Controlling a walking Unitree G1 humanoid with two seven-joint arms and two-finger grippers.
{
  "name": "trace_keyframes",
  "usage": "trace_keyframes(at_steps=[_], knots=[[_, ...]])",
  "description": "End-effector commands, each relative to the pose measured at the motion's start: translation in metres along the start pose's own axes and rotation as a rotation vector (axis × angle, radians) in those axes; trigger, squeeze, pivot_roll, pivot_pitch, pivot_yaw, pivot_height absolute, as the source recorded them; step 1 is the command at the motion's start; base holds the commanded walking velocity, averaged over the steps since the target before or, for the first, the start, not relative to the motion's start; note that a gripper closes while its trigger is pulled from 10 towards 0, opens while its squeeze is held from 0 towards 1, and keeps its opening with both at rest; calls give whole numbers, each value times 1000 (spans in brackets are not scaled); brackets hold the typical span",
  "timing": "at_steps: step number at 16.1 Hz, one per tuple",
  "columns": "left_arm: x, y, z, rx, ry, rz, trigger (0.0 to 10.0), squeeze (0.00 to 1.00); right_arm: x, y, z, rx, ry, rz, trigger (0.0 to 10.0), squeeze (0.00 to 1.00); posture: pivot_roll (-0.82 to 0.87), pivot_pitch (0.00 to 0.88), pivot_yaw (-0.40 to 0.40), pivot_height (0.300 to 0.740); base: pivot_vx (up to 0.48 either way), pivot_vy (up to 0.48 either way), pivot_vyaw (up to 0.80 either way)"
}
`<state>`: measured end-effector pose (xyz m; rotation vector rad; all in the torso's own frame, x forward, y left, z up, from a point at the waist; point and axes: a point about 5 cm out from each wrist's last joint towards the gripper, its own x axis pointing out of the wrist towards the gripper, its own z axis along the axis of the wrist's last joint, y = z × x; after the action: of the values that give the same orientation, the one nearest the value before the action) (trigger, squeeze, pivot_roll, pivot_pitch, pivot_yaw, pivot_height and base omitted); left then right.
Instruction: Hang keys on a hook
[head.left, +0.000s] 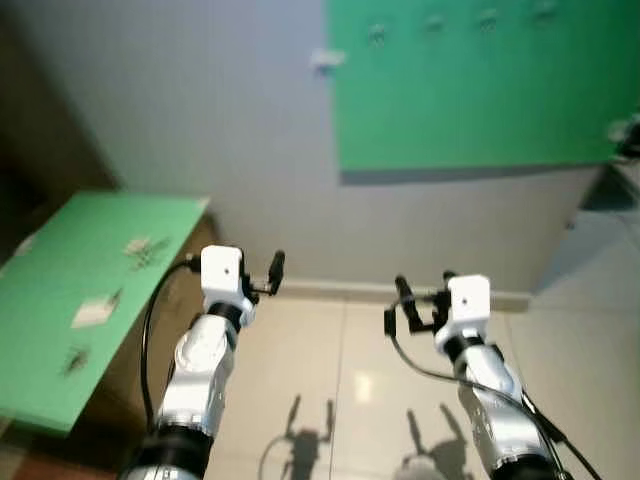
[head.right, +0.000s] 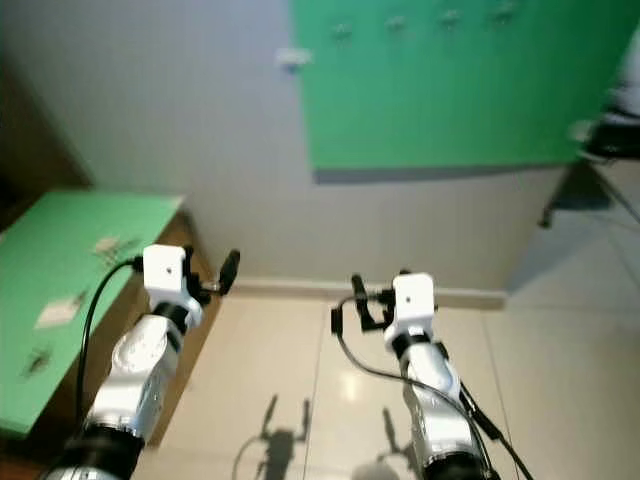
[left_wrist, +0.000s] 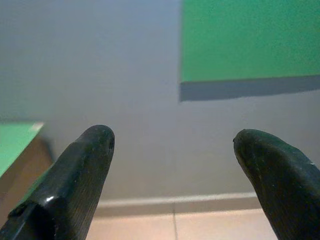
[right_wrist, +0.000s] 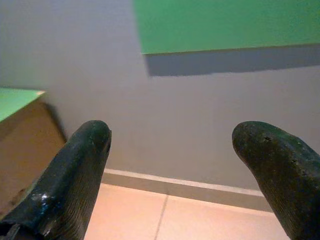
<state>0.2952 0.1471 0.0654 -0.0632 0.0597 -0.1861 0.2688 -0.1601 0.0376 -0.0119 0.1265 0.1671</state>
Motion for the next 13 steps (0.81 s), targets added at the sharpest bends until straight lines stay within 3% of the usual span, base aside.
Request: trace_keyframes(at_steps=[1,8,13], knots=[[1,0,2,12,-10,3,10000,0,-1,-2,-2,5,3,-5,10000,0,-246,0,154,740,458,0,0],[-2,8,-5,-3,-6,27,10000,0,12,-10,8,34,-16,-23,10000,0,-238,0,148,740,455,0,0],[-6,4,-12,4,7,15,10000,0,18,-19,13,44,-21,-42,10000,0,-231,0,138,740,442,0,0]])
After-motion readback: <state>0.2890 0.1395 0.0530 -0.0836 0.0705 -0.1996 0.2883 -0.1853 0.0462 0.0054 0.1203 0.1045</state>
